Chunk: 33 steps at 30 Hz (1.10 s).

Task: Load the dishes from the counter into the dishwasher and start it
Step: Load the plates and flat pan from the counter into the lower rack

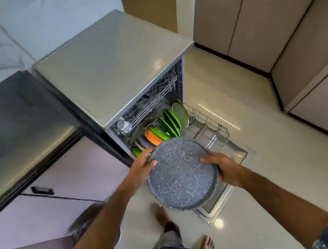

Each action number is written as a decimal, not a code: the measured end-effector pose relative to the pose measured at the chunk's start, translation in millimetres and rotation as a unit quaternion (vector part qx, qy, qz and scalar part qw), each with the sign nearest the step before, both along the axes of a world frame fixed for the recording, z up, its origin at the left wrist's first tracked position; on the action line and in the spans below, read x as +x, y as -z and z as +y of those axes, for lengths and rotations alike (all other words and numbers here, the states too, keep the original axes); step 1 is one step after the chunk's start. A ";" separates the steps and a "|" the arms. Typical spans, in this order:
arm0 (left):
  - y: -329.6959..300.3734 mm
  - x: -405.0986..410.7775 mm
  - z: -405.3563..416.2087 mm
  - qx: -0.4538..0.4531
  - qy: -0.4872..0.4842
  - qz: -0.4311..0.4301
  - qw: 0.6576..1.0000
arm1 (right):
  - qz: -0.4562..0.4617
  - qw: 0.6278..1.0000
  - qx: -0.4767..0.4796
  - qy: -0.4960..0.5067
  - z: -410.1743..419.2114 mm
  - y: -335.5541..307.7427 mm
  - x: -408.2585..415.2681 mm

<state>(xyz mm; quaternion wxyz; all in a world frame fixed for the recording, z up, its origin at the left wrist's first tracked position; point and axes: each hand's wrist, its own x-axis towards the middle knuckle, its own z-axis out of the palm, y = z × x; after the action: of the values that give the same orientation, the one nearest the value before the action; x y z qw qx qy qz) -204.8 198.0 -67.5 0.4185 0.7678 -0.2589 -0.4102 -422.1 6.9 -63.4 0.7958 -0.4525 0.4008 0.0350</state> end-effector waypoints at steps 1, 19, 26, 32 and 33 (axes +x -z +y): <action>6.8 -2.0 -13.4 0.015 0.024 -0.004 1.000 | 0.013 1.000 0.001 -0.005 -9.2 8.4 -4.6; 218.3 111.0 -215.5 0.141 0.166 -0.042 0.975 | 0.203 0.944 -0.248 0.079 -186.9 186.6 97.3; 308.5 127.5 -290.4 0.142 0.141 -0.174 0.964 | 0.215 0.913 -0.345 0.039 -277.2 294.2 128.7; 350.9 146.8 -379.8 0.130 0.236 -0.458 0.847 | 0.123 0.906 -0.405 0.001 -338.9 342.0 150.2; 354.2 150.3 -394.4 0.146 0.269 -0.489 0.817 | 0.113 0.903 -0.414 -0.012 -347.6 346.3 156.6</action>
<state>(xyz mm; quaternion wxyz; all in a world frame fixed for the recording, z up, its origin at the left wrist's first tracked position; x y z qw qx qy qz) -54.5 -196.4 -421.8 -0.0077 0.8194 -0.5626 -0.1095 -265.6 -340.7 -409.7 0.4856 -0.7390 0.4612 -0.0731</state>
